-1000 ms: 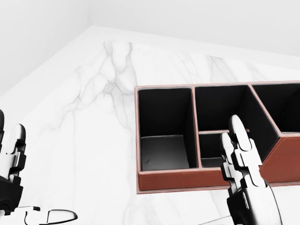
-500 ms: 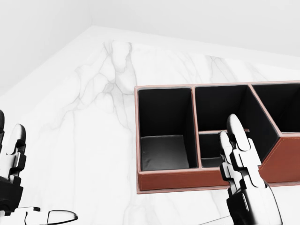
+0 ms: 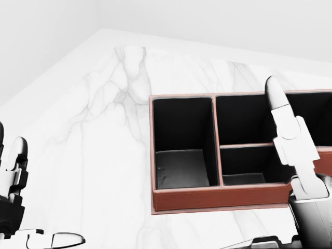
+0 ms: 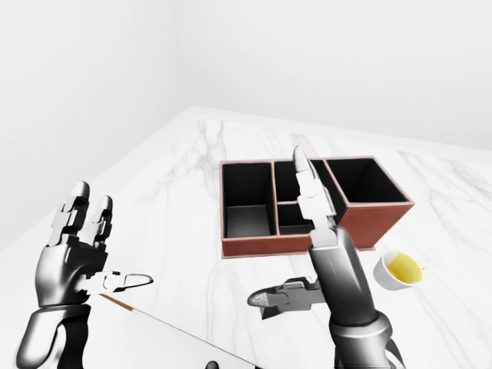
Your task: Pick up the book and place it in the front compartment of the caddy.
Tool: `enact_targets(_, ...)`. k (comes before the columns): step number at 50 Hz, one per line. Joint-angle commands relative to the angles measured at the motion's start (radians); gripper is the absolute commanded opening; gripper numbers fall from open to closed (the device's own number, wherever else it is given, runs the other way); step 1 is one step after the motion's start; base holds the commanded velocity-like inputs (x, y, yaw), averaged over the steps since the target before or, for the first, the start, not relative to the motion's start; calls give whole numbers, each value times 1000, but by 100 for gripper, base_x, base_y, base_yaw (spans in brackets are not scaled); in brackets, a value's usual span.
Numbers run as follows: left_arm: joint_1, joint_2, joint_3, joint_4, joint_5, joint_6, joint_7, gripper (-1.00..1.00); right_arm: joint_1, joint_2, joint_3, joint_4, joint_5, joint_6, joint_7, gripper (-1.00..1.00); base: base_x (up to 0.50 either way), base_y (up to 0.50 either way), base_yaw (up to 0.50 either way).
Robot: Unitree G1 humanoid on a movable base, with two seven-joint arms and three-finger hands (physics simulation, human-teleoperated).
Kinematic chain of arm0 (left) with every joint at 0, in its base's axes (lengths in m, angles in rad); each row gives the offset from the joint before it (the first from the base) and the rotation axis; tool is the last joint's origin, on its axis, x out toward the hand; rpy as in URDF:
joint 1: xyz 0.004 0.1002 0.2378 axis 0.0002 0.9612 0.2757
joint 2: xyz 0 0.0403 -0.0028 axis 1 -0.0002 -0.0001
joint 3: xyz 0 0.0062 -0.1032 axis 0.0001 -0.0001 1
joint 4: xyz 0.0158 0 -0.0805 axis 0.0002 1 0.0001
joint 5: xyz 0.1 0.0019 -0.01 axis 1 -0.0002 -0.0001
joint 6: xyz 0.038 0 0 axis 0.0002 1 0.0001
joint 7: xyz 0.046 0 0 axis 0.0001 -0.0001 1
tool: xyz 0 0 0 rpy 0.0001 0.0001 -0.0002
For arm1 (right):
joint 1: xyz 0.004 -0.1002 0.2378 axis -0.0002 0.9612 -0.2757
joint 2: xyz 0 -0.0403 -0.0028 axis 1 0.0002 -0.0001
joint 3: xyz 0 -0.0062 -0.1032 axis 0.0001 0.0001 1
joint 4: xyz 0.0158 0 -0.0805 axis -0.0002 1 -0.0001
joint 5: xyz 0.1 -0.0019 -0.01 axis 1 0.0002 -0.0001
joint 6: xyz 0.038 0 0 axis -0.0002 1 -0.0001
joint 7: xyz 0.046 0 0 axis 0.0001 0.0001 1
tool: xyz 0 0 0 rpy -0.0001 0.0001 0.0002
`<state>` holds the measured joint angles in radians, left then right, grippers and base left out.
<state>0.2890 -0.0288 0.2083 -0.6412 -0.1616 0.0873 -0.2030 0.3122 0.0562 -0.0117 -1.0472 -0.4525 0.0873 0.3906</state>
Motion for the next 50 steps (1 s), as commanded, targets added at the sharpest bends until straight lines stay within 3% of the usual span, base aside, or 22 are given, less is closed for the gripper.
enact_targets(1, -21, -3, 6, 40, 0, 0, 10, 100, -95, 17, -60, 0, -203, 0, 147, 100, 0, 0, 0)
enact_targets(3, -25, -3, 8, 40, -1, 0, 10, 100, -87, -12, -63, 0, -217, 0, 120, 100, 0, 0, 0)
enact_targets(13, -31, -3, -3, 60, 11, 0, 17, 100, -133, -85, -86, 57, -298, 0, 193, 100, 0, 0, 0)
enact_targets(27, -28, -1, 1, 50, 5, 0, 19, 100, -82, -68, -63, 26, -437, 0, 308, 100, 0, 0, 0)
enact_targets(36, -26, -3, -1, 52, 7, 0, 18, 100, -54, -66, -67, 2, -540, 0, 308, 100, 0, 0, 0)
enact_targets(44, -22, -2, -4, 51, 9, 0, 19, 100, -63, 102, -197, 0, -553, 0, 308, 100, 0, 0, 0)
enact_targets(50, -25, -2, -3, 51, 10, 0, 21, 100, -102, 115, -256, 0, -571, 0, 308, 100, 0, 0, 0)
